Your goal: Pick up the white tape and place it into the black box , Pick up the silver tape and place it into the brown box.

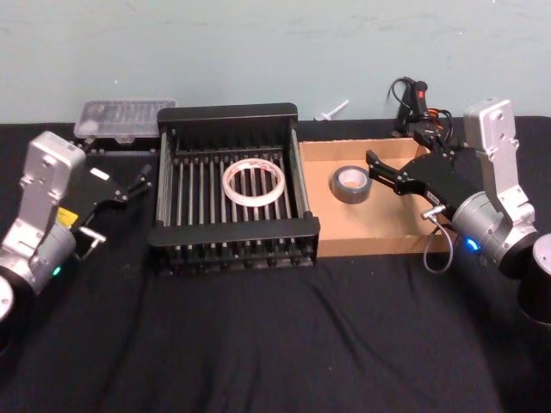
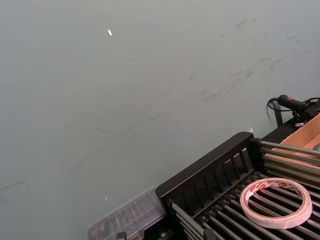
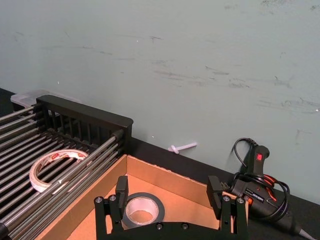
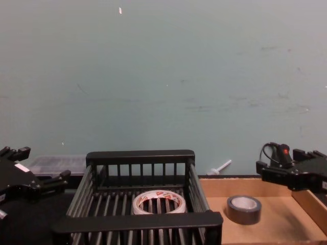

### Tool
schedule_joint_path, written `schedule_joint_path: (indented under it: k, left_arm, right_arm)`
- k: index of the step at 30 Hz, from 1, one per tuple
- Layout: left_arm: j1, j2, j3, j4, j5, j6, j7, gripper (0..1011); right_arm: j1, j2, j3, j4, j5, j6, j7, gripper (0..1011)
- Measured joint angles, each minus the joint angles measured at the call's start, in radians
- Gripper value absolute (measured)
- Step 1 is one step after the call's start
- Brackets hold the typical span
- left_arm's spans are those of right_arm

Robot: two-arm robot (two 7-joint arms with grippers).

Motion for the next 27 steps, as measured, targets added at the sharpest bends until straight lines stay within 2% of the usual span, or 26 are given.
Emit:
schedule_joint_path:
  k: [27]
  left_arm:
    - [0.0,0.0,0.0,0.0,0.0,0.0,0.0,1001]
  right_arm:
    - [0.001,0.0,0.0,0.0,0.001,0.001,0.0,1002]
